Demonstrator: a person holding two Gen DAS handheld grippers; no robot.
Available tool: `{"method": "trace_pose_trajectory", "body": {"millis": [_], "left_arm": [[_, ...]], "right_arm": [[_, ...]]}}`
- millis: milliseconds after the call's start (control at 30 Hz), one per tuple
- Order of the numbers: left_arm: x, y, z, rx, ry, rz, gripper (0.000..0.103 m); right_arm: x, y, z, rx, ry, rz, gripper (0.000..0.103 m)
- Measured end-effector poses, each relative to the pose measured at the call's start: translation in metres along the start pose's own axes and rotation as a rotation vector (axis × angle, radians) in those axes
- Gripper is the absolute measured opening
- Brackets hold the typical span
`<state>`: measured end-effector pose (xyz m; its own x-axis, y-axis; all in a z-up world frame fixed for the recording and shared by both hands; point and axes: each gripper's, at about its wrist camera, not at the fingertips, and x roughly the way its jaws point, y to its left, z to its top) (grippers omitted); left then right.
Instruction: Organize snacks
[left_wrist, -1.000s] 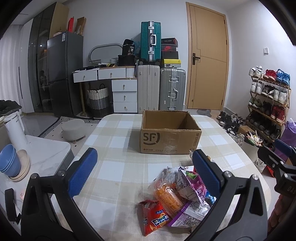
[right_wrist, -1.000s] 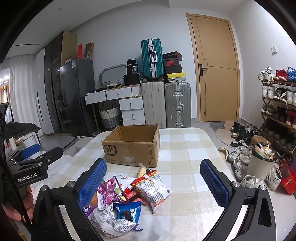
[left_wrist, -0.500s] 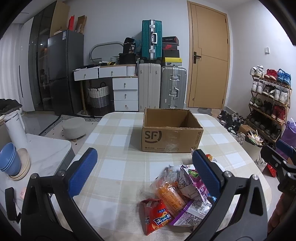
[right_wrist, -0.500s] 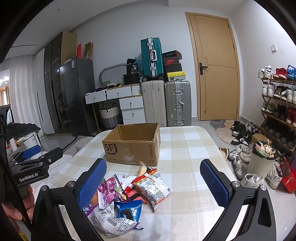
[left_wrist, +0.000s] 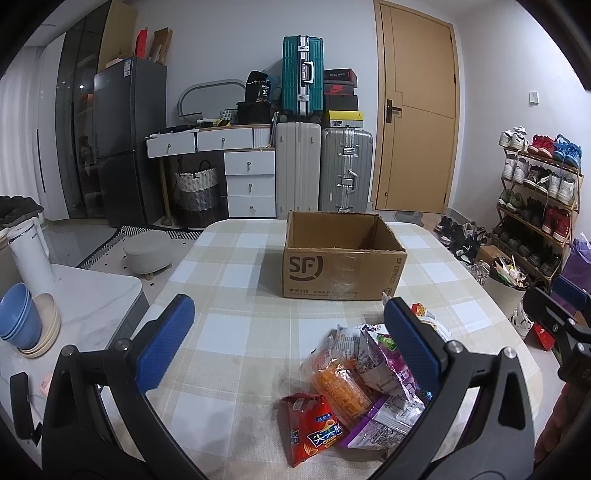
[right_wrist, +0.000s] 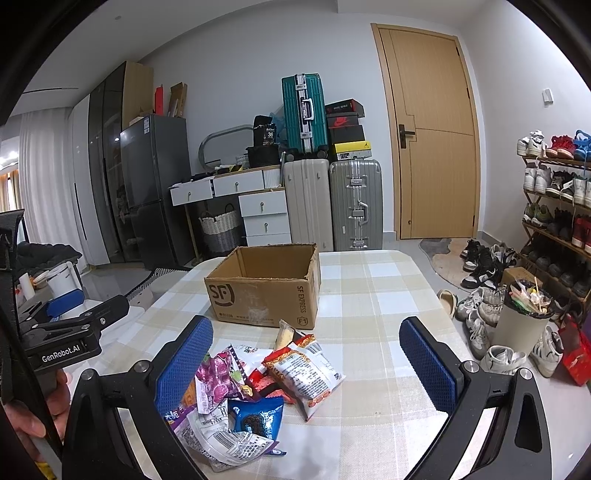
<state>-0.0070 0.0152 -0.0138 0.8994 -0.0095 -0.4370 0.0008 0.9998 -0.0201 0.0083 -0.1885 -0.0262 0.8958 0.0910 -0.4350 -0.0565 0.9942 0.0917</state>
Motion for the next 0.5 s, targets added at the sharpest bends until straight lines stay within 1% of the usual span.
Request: {"method": "trace_pose_trajectory", "body": {"millis": [300,367,500], "left_arm": [[0.007,0.001,-0.004,-0.002,0.022,-0.002,0.102],[0.011,0.003,-0.007,-0.004,0.036,-0.005,0.102],[0.024,0.011,-0.017,-0.006,0.089,-0.012,0.102]], "right_arm": [[0.001,0.001,-0.008,0.0,0.012,0.002,0.103],[0.003,0.0,-0.008,0.002,0.017,0.004,0.103],[0.005,0.0,-0.009,0.006,0.027,0.006,0.103]]}}
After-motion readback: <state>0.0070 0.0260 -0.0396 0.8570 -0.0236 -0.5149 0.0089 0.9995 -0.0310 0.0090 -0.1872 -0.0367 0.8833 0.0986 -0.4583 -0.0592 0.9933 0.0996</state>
